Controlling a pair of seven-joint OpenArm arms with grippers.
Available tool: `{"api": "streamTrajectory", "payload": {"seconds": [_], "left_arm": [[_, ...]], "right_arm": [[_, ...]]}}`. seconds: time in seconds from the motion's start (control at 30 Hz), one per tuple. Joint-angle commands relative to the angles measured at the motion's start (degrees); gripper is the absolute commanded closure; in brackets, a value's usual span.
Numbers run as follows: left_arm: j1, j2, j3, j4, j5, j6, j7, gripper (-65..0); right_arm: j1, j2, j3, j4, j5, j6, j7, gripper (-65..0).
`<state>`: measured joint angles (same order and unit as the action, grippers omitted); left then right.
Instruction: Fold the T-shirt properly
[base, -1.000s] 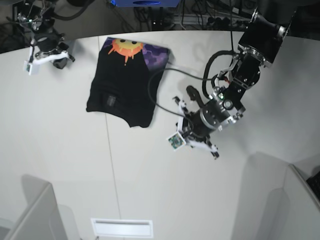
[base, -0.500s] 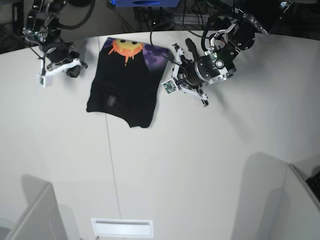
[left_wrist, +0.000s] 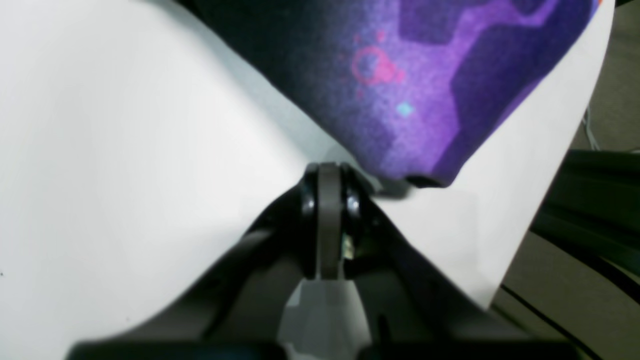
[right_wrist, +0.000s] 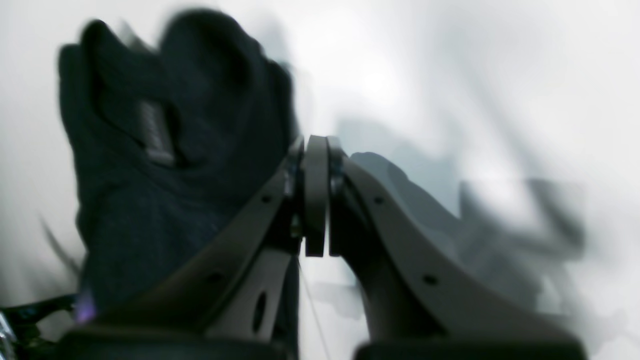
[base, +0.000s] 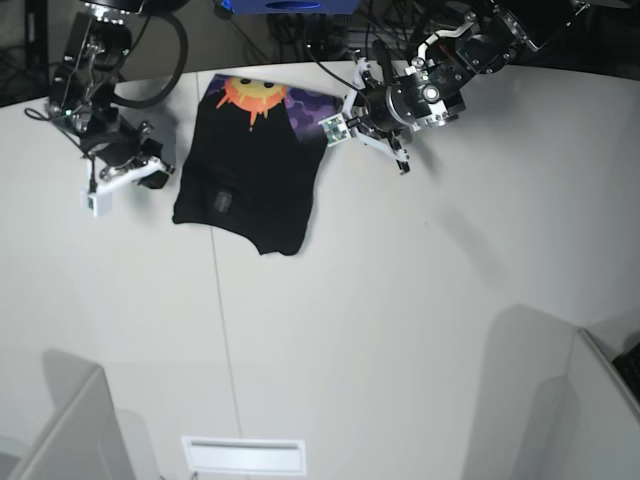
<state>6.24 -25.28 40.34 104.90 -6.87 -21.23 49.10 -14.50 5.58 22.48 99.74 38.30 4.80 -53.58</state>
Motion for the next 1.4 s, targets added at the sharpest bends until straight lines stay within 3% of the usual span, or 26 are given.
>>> {"api": "streamTrajectory", "payload": {"seconds": [0.0, 0.23, 0.43, 0.63, 0.87, 0.93, 1.17, 1.3, 1.37], "left_arm": [[0.22, 0.0, 0.23, 1.16, -0.64, -0.44, -0.35, 0.0], [1.89, 2.82, 0.23, 2.83, -0.64, -0.44, -0.35, 0.0], [2.07, 2.46, -0.47, 2.92, -0.73, -0.44, -0.35, 0.0], [5.14, 1.67, -11.63, 7.93, -0.73, -0.44, -0.35, 0.0], [9.8, 1.5, -25.61, 8.64, -1.17, -0.7, -1.23, 0.0], [11.74, 1.5, -29.04, 8.55, -1.17, -0.79, -5.54, 0.0], [18.77, -0.17, -33.96, 6.44, -0.64, -0.79, -38.68, 0.0], [19.91, -0.52, -33.96, 4.68, -0.55, -0.79, -50.64, 0.0], [21.23, -0.52, -33.96, 3.89, -0.12, -0.79, -54.95, 0.0]], "right_arm": [[1.27, 0.44, 0.16, 0.34, 0.42, 0.17, -0.18, 0.0], [6.28, 0.53, -7.4, -4.49, 0.42, -0.18, -1.32, 0.0], [7.34, 0.61, -8.46, -5.63, 0.42, -0.27, 0.53, 0.0], [5.84, 2.99, -7.93, -0.97, 0.42, -0.27, 0.62, 0.0], [-0.4, 3.34, -4.94, 11.6, 0.33, -0.09, 0.97, 0.0], [-3.3, 3.43, -4.5, 13.71, 0.33, 0.08, 3.34, 0.0], [-15.52, 8.53, -9.42, 14.85, 0.25, 1.31, 22.59, 0.0], [-21.32, 9.76, -10.66, 14.67, -0.11, 2.54, 34.73, 0.0], [-24.31, 9.67, -11.18, 14.67, -3.8, 2.54, 40.97, 0.0]]}}
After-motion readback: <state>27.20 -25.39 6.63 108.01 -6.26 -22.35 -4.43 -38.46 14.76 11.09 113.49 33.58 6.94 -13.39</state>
